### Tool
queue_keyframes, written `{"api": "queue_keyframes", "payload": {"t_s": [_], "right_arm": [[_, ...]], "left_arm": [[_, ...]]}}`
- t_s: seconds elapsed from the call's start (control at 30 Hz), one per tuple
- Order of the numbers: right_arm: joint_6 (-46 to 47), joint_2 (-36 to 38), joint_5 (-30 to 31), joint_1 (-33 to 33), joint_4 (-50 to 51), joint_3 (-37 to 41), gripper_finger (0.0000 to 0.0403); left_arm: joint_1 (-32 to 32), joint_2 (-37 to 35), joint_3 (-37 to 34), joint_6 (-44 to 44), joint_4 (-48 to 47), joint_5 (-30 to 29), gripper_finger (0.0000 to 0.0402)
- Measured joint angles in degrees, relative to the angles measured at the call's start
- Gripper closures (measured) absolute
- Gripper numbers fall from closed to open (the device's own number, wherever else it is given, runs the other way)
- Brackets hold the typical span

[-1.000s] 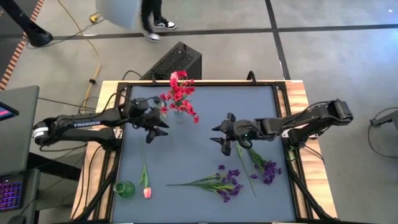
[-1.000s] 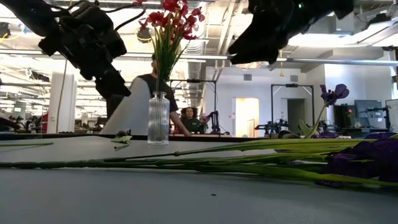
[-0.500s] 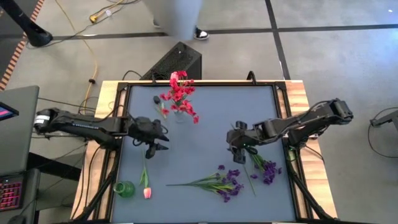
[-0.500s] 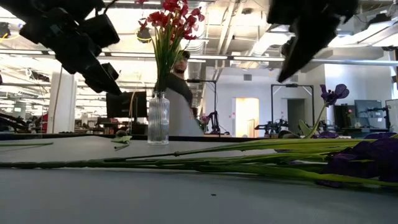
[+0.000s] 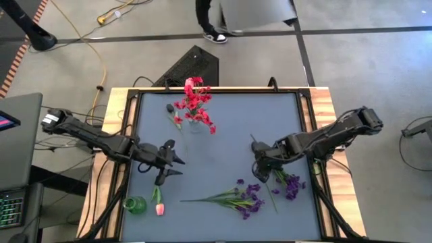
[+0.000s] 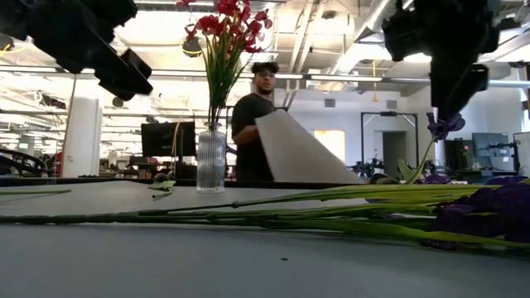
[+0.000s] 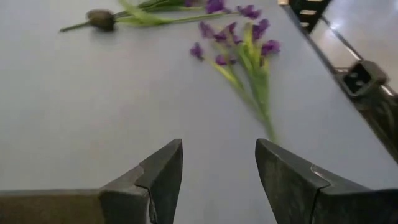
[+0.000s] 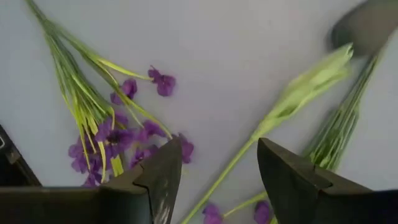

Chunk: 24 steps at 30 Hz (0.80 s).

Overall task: Sort flowers into vase by color
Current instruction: Put the top violet flower into the green vase

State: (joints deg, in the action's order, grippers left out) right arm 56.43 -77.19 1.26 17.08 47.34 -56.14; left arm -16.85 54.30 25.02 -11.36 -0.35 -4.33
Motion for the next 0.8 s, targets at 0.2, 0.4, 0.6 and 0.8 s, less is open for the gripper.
{"api": "queue_keyframes", "payload": {"t_s": [0.2,0.4,0.6,0.8], "right_arm": [[6.50,0.00,0.27,3.75,0.23,0.00,0.0168],[7.18,0.00,4.16,6.78,0.49,0.04,0.0168],[11.21,-0.60,7.81,7.60,4.52,0.20,0.0168],[10.90,-5.30,11.10,6.68,10.31,0.28,0.0168]], "left_arm": [[-4.27,0.00,0.00,2.02,0.30,3.23,0.0211],[-6.90,0.00,0.00,2.06,0.34,3.19,0.0211],[-7.88,0.00,0.00,0.99,0.34,2.41,0.0211],[-8.01,0.02,0.00,1.01,0.64,2.02,0.0211]]}}
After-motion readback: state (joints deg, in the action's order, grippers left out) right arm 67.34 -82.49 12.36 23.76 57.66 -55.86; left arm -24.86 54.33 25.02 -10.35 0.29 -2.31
